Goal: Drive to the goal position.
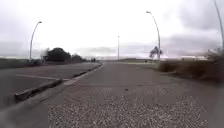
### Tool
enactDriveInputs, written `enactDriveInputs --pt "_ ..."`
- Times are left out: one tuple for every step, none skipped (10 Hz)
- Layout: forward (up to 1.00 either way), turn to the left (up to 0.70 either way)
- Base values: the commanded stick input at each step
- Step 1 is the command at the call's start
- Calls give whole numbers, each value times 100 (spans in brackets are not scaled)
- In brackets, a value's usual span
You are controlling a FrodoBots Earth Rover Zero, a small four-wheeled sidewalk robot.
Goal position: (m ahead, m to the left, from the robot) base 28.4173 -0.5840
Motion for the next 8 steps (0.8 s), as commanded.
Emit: enactDriveInputs --pt "100 0" --pt "100 0" --pt "100 0" --pt "100 0" --pt "100 0" --pt "100 0" --pt "100 0" --pt "100 0"
